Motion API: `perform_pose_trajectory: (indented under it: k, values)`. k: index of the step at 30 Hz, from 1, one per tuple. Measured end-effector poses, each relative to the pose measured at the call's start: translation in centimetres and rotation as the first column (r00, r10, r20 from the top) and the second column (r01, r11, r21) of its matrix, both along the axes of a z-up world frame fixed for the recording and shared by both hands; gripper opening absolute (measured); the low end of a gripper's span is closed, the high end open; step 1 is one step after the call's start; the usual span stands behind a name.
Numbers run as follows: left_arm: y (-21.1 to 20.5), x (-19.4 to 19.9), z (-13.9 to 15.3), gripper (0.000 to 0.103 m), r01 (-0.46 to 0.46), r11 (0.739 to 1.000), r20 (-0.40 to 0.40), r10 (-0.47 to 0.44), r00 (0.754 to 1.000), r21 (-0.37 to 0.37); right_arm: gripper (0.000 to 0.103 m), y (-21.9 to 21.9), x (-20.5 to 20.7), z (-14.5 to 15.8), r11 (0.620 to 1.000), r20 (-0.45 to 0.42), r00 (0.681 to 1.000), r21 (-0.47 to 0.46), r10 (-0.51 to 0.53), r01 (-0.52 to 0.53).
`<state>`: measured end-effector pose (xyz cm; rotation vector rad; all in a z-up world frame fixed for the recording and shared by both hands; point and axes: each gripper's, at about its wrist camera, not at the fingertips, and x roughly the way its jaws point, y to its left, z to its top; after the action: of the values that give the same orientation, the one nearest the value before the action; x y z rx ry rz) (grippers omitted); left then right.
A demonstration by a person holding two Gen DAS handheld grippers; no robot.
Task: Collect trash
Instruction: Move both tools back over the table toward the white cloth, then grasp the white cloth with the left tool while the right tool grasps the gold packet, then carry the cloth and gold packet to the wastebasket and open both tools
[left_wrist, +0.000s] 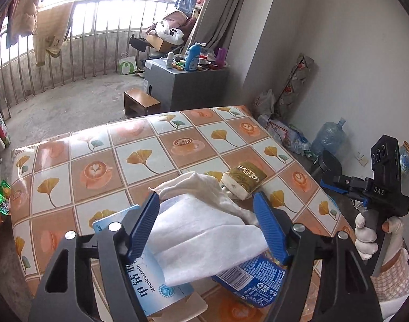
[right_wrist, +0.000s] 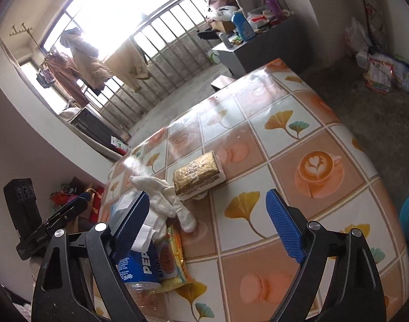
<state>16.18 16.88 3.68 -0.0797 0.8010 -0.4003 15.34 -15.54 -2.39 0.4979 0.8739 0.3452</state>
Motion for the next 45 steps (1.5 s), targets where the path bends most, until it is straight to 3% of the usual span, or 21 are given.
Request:
perform_pose_trajectory:
  k: [9,16,25,34,42,45]
  values:
    - [-1.1,8.5,-4.3,0.046,0.045,0.999,-0.216,-0.042,0.976,0.009,0.070,2.7,6.3,-2.9,0.999,-0.147,0.989,0.044,0.029,-0.022]
    - [-1.3,9.9,-5.9,0.024,0.062,0.998,-0.257,-0.056,0.965,0.015,0.051,4.3,8.3,-4.8,0.998,-0.232,0.971,0.041,0.052,-0.044]
    - [-1.4,10.1,-5.1,0.010,0.076,0.997,-0.221,-0.074,0.972,0.000,0.030,3.2,8.0,-4.1,0.997,-0.214,0.976,0.079,0.043,-0.027]
    - [-2.6,8.8,-1.0,0.009,0.111,0.993,-0.090,-0.113,0.989,-0.032,0.027,0.7,6.4,-1.9,0.993,-0.149,0.989,0.117,-0.014,0.032]
    - [-4.3,6.8,2.8,0.009,0.158,0.987,0.022,-0.157,0.987,-0.044,0.026,-3.0,3.6,-0.4,0.980,-0.090,0.993,0.174,-0.076,0.091]
    - [-4.8,6.6,4.3,0.009,0.188,0.970,0.003,-0.190,0.982,-0.151,0.026,-4.1,2.4,0.2,0.973,-0.069,0.992,0.197,-0.106,0.118]
